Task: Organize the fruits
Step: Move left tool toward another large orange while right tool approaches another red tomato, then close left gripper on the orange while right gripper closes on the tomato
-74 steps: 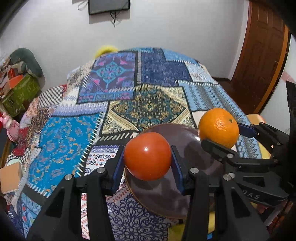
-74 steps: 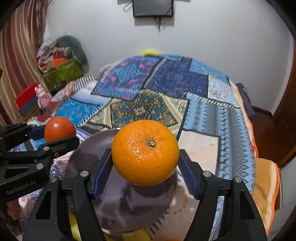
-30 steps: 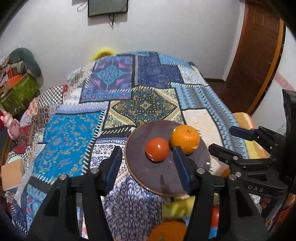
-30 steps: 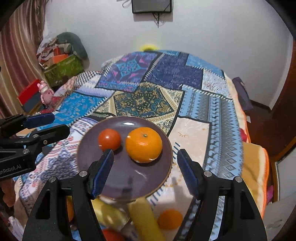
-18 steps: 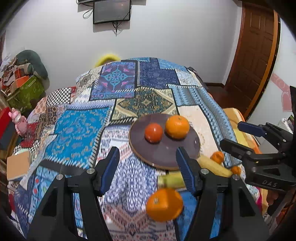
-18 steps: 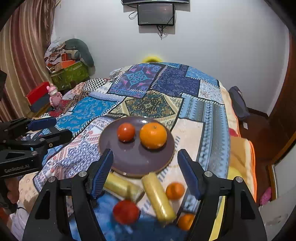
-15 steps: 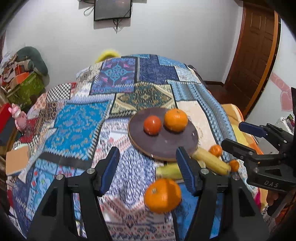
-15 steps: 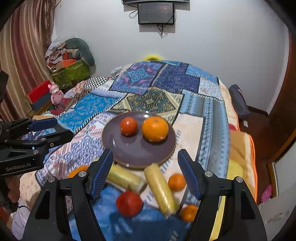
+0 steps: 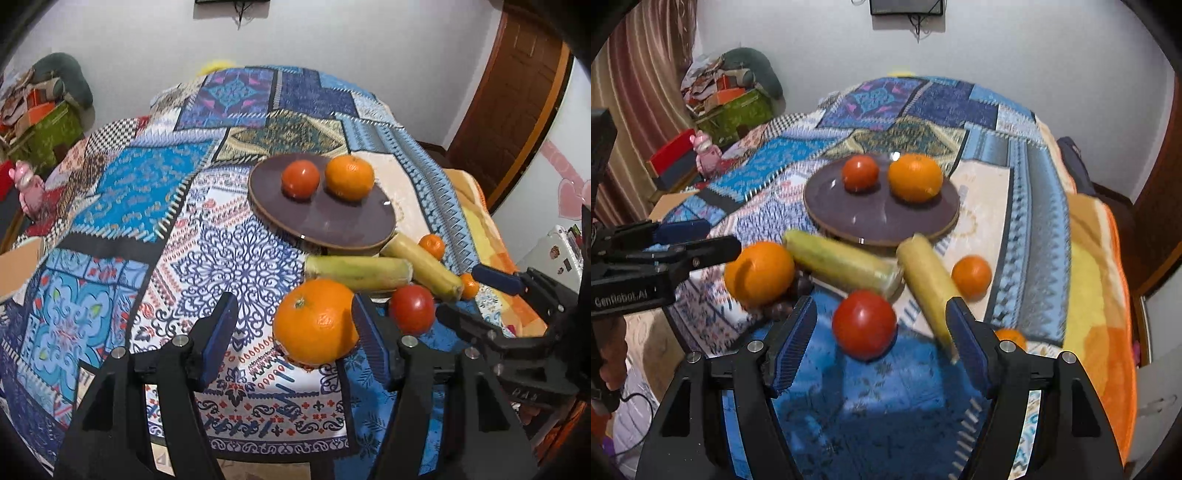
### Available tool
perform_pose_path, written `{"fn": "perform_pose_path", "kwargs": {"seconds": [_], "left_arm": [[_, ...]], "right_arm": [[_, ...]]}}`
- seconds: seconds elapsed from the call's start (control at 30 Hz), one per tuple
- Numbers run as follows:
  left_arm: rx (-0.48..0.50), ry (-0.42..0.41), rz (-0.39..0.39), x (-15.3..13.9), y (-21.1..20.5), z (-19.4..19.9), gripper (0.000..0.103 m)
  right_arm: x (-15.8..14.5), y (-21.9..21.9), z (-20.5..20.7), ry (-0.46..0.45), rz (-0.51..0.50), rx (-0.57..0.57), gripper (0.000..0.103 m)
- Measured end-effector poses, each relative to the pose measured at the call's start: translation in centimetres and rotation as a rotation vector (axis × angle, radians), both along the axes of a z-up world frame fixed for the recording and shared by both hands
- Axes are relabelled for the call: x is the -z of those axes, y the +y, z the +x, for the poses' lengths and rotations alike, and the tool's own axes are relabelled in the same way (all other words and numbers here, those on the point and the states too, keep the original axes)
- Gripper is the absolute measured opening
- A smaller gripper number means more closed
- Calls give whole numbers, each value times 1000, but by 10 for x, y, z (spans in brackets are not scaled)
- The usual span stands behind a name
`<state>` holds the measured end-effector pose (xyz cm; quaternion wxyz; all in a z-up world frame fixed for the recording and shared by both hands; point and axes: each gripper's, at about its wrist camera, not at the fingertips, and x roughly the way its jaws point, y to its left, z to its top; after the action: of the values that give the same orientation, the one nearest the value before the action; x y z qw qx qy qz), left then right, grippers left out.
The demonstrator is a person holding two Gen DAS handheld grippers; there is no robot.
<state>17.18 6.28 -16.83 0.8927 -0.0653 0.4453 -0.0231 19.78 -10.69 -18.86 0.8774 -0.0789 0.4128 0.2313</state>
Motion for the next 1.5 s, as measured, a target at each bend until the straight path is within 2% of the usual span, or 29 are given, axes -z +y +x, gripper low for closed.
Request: {"fn": "perform_pose_path", "kwargs": {"seconds": [0.4, 0.67, 0.8, 1.1, 1.5], "left_arm": [[35, 62, -43, 28, -13, 17, 69], [44, 117, -55, 51, -16, 27, 69], [55, 106, -57, 49, -17, 29, 65], [72, 88, -57, 39, -18, 22, 64], [44, 0, -20, -2, -2, 29, 64]], "right_arm": [[31, 5, 7, 87, 8, -16, 69], [45, 6, 14, 147, 37, -16, 58], [44, 9, 14, 147, 42, -40, 47], [35, 4, 14, 128, 50, -30, 46], [-1, 1, 28, 37, 76, -24, 46]]}}
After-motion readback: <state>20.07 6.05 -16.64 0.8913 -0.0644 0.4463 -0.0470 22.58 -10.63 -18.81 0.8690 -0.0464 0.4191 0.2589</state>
